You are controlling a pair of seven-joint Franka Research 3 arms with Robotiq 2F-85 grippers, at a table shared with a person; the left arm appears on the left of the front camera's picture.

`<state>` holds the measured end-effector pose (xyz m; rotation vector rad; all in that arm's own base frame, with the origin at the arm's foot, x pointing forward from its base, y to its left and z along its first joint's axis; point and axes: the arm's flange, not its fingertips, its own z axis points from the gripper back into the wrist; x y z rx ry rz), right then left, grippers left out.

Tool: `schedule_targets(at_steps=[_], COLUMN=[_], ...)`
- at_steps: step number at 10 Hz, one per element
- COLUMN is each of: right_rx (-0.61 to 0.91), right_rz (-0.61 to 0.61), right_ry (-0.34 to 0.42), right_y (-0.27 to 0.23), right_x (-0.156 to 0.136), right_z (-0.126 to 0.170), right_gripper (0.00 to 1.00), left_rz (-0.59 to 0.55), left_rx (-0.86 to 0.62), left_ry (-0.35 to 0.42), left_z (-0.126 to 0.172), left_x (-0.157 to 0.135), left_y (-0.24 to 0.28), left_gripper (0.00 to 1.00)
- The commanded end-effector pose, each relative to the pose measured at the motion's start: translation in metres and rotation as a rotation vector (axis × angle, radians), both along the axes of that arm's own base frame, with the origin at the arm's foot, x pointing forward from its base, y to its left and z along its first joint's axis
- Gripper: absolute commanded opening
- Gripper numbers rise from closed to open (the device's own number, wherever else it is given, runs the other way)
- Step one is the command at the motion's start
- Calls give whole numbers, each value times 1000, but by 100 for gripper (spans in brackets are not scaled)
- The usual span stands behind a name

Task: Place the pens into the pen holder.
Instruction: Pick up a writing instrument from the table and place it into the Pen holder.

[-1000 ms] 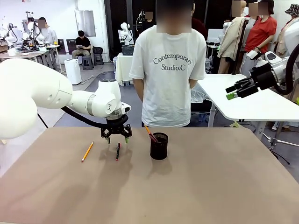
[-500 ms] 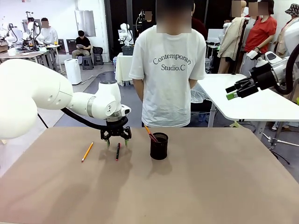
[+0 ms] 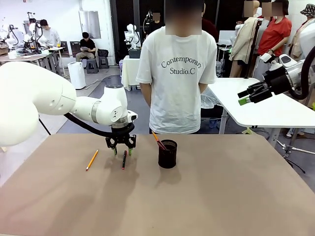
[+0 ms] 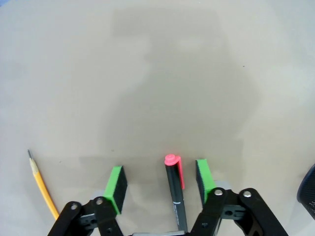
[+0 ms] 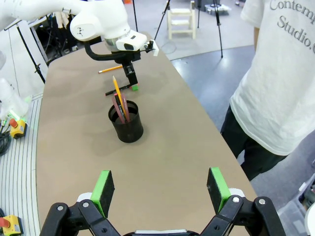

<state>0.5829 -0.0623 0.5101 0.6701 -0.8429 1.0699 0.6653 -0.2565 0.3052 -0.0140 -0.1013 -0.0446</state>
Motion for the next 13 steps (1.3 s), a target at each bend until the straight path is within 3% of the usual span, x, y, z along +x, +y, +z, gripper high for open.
schedule_targets(at_steps=[1, 2, 3, 9, 13], right_rx=[-2, -2, -2, -2, -2], right_rz=[-1, -1, -1, -1, -1], right_ry=[-4, -4, -4, -4, -4], right_y=[1, 1, 1, 1, 1], right_x=[1, 1, 1, 1, 1], right_z=[2, 2, 2, 2, 2], right_gripper=[100, 100, 100, 100, 100], left_rz=[8, 8, 8, -6, -70], left_rx=[37, 39, 42, 51, -23], left_ry=[5, 6, 6, 23, 6], left_z=[-1, 0, 0, 1, 52], left_x=[-10, -12, -13, -21, -38], left_y=[7, 8, 6, 6, 22], left_gripper=[31, 11, 0, 0, 0])
